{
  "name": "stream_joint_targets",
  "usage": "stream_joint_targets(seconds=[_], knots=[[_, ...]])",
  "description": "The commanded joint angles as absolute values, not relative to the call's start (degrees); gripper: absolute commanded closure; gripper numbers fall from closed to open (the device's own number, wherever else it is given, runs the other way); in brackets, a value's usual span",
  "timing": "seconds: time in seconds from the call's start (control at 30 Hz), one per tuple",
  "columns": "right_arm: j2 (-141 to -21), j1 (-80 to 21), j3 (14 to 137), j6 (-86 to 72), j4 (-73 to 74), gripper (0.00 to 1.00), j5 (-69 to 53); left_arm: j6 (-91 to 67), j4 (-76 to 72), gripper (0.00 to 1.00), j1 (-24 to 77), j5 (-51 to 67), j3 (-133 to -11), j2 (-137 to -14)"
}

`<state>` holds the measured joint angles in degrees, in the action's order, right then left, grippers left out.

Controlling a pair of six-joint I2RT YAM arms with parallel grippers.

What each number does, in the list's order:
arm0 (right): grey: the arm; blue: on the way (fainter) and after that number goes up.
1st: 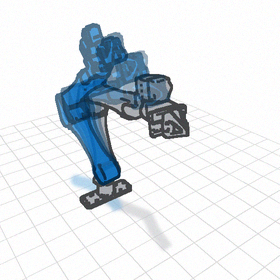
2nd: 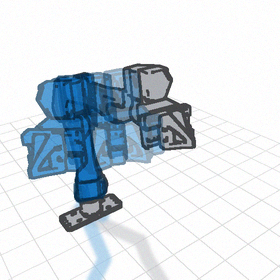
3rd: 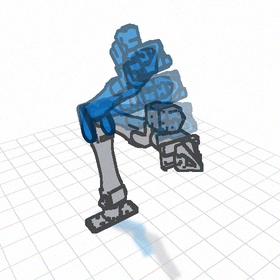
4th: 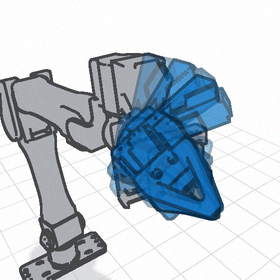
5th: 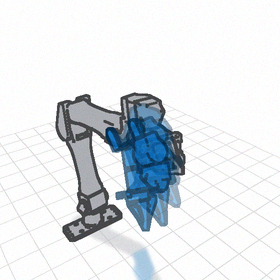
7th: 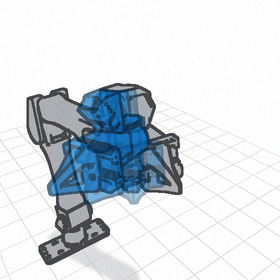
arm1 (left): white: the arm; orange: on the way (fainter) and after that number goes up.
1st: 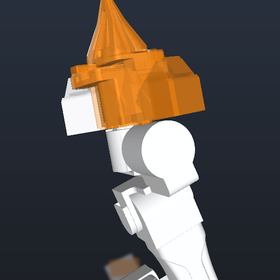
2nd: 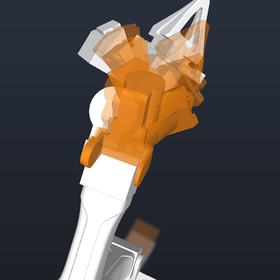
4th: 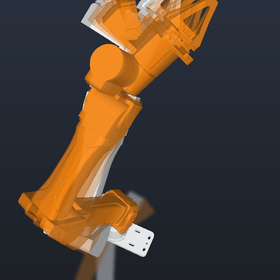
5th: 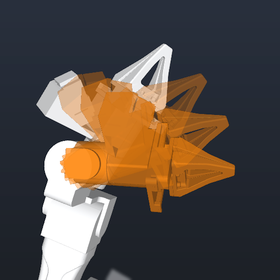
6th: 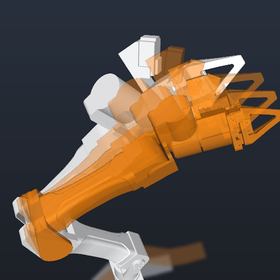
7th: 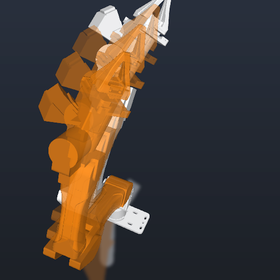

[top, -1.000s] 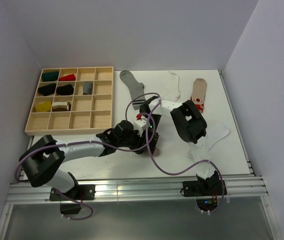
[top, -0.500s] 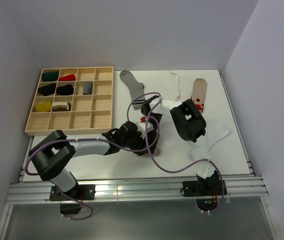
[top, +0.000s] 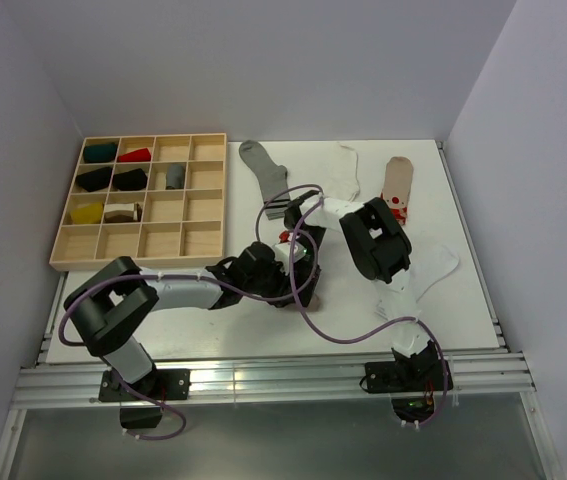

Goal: Roll the socks
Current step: Roll the sock at the center of the board.

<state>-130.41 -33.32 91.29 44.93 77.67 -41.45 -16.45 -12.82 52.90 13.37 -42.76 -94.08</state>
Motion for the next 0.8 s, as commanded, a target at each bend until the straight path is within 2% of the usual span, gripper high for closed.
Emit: stream_joint_targets(seconds=[0.0, 0.03, 0.2, 0.43, 0.77], knots=[[-131.13, -34.89, 92.29, 46.93, 74.62, 0.73, -39.81, -17.05, -15.55, 0.69, 53.35, 14.32, -41.75, -96.68], [-131.05, -34.89, 92.2, 46.85, 74.53, 0.72, -39.81, -17.4, -15.73, 0.76, 53.44, 14.41, -41.49, -96.94], [-129.11, -34.37, 91.14, 44.48, 71.46, 0.62, -38.76, -19.16, -16.79, 0.99, 53.44, 14.94, -39.29, -97.29], [-125.86, -32.0, 91.4, 39.56, 67.16, 0.5, -37.88, -20.83, -17.67, 1.0, 53.44, 15.56, -37.88, -97.21], [-122.79, -27.16, 92.9, 27.52, 56.62, 0.47, -34.9, -22.15, -18.81, 1.0, 53.44, 15.73, -36.39, -96.68]])
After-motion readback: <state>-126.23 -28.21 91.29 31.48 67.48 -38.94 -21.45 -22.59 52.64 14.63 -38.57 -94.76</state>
